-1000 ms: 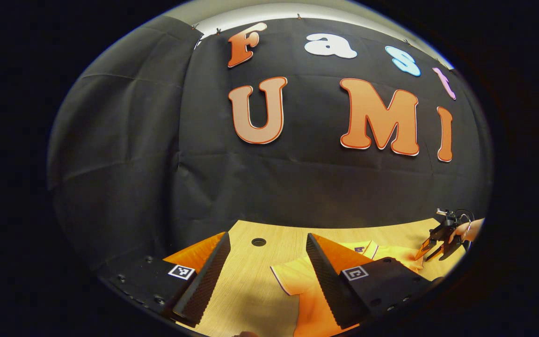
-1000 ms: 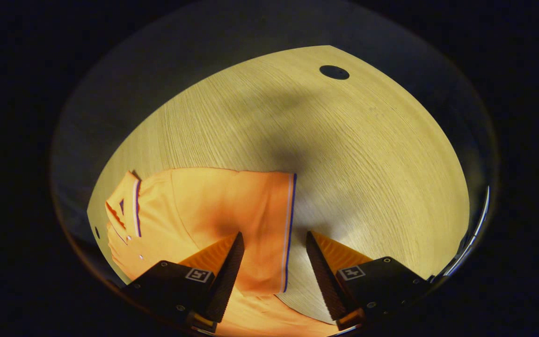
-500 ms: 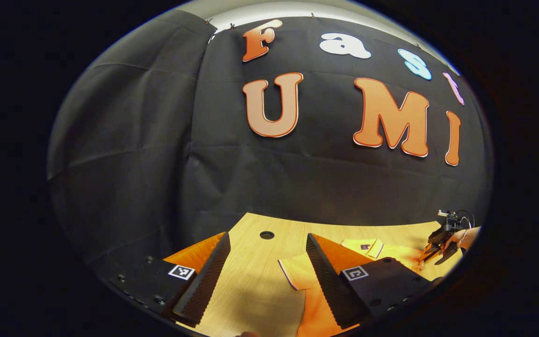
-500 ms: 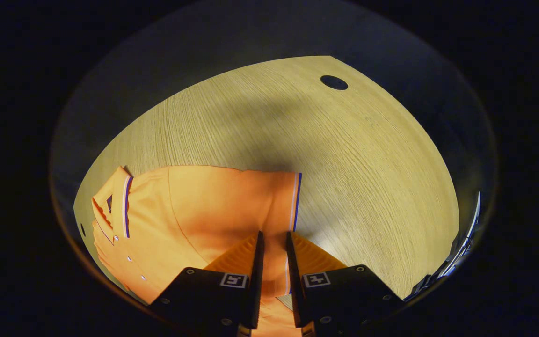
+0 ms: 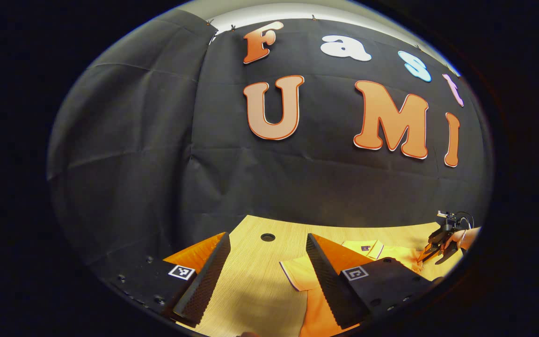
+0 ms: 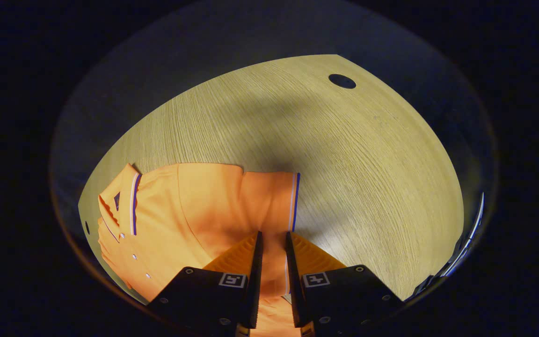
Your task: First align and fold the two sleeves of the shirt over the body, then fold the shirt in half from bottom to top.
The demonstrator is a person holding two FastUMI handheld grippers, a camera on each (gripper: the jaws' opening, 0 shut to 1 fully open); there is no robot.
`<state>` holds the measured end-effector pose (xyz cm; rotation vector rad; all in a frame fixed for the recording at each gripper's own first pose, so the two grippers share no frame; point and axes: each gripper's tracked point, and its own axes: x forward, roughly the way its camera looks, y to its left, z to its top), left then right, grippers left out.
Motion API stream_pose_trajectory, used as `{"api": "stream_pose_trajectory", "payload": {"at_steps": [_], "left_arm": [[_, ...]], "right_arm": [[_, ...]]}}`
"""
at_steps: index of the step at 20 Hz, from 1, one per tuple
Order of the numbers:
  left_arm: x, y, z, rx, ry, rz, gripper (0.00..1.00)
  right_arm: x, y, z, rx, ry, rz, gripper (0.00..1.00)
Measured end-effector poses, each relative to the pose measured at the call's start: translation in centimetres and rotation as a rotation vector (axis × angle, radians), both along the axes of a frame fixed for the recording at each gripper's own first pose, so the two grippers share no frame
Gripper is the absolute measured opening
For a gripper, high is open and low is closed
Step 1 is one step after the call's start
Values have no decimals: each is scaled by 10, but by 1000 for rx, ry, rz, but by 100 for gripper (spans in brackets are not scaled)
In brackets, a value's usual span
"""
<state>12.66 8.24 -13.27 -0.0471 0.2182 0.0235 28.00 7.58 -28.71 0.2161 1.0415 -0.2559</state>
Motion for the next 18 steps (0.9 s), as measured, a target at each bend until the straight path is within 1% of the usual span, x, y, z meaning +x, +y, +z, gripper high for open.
{"api": "stream_pose_trajectory", "payload": {"at_steps": [2,4,5,6,7,9,12,14,16,18], "left_arm": [[0,6,-4,-12,14,8,98],[-1,11,-9,-14,25,25,98],[-1,11,-8,-15,23,28,98],[-2,11,-6,-15,21,28,98],[-1,11,-7,-11,19,27,98],[0,10,-4,-2,18,23,98],[2,8,-3,0,14,13,98],[4,9,-3,0,13,7,98],[5,9,-1,-1,9,0,98],[6,12,3,-6,4,-7,98]], "right_arm": [[0,-1,1,21,5,-30,30],[0,-2,0,-7,-6,-22,30],[-2,-12,4,-58,1,-33,24],[4,-14,-4,-54,-5,-52,12],[0,-12,0,-59,-8,-47,0],[0,-12,1,-57,-13,-36,0],[1,-7,4,-70,-52,-24,0],[4,1,14,-76,-98,-2,0],[5,10,27,-50,-131,0,0],[3,10,36,-58,-154,-11,0]]}}
